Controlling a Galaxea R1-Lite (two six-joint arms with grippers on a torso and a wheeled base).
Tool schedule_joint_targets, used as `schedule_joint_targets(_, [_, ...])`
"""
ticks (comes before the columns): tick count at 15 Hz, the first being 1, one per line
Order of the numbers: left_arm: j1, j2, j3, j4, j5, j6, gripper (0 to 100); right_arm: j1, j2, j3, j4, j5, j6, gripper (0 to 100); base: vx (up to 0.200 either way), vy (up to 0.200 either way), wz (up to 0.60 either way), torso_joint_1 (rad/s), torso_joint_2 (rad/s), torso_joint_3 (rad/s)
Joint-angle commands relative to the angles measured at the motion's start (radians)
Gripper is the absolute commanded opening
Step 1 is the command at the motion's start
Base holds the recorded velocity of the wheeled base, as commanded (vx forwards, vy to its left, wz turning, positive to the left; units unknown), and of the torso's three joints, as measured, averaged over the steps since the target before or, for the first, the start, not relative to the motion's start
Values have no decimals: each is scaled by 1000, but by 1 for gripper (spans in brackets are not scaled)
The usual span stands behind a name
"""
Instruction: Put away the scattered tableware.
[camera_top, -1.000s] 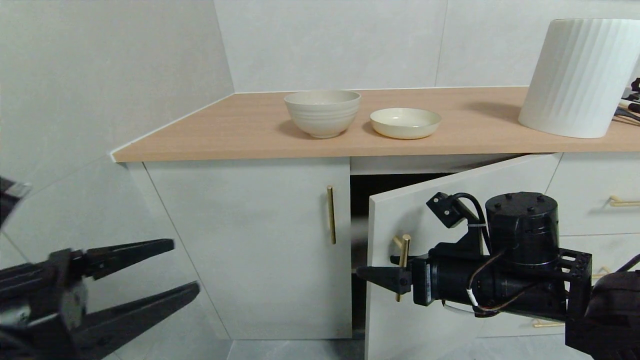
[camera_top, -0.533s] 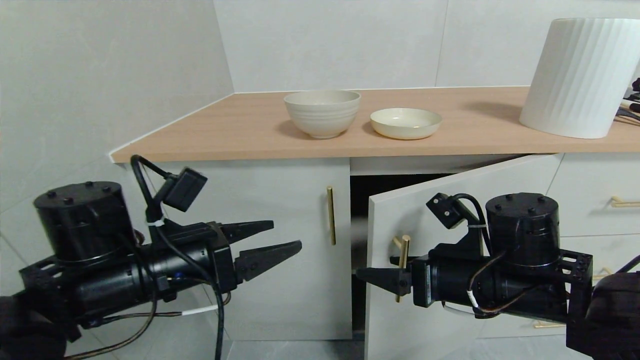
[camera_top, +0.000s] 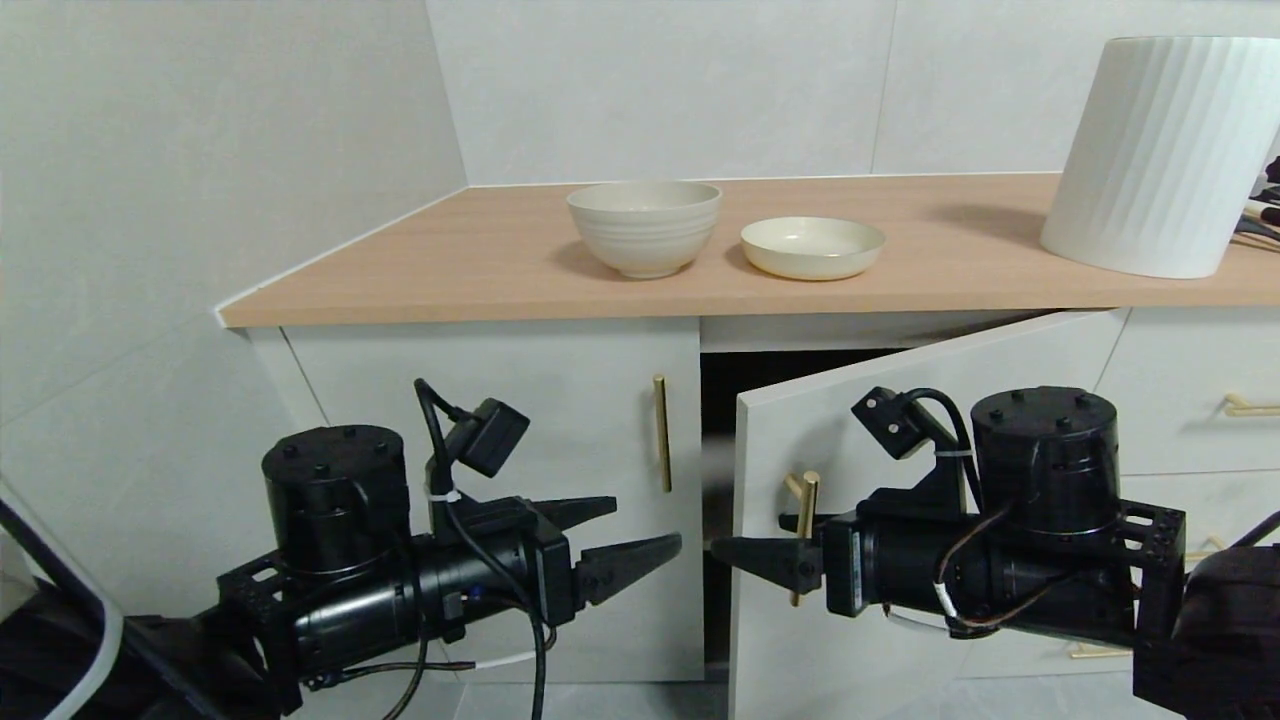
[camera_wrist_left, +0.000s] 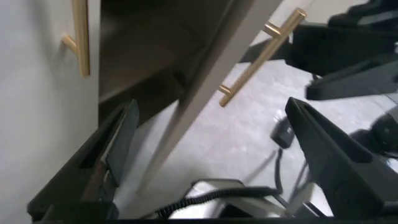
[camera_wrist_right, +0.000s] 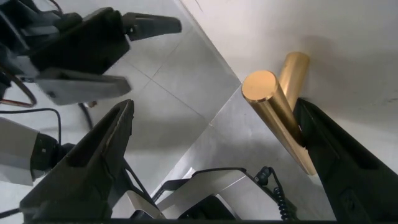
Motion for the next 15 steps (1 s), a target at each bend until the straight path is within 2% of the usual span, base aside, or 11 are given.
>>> schedule_joint_targets(1, [-10, 34, 4, -11, 10, 0, 0, 0, 4, 1, 1, -1, 0, 100, 0, 0, 0, 0, 0, 0])
schedule_joint_targets(6, [-10, 45, -20, -20, 16, -3, 0, 1, 4, 5, 1, -1, 0, 100, 0, 0, 0, 0, 0, 0])
schedule_joint_targets(8, [-13, 71, -39, -78, 13, -5, 0, 1, 2, 7, 1, -1, -1, 100, 0, 0, 0, 0, 0, 0])
schedule_joint_targets(9, [-26, 109, -76, -124, 9, -5, 0, 1, 1, 5, 1, -2, -1, 100, 0, 0, 0, 0, 0, 0])
schedule_joint_targets(11, [-45, 157, -137, -146, 12, -3, 0, 1, -1, 5, 1, -2, -1, 100, 0, 0, 0, 0, 0, 0])
schedule_joint_targets(12, [-66, 220, -227, -146, 10, -5, 0, 1, -5, 7, 1, -2, -1, 100, 0, 0, 0, 0, 0, 0])
schedule_joint_targets(15, [-106, 309, -243, -181, 21, -2, 0, 1, -5, 13, 1, -4, -1, 100, 0, 0, 0, 0, 0, 0])
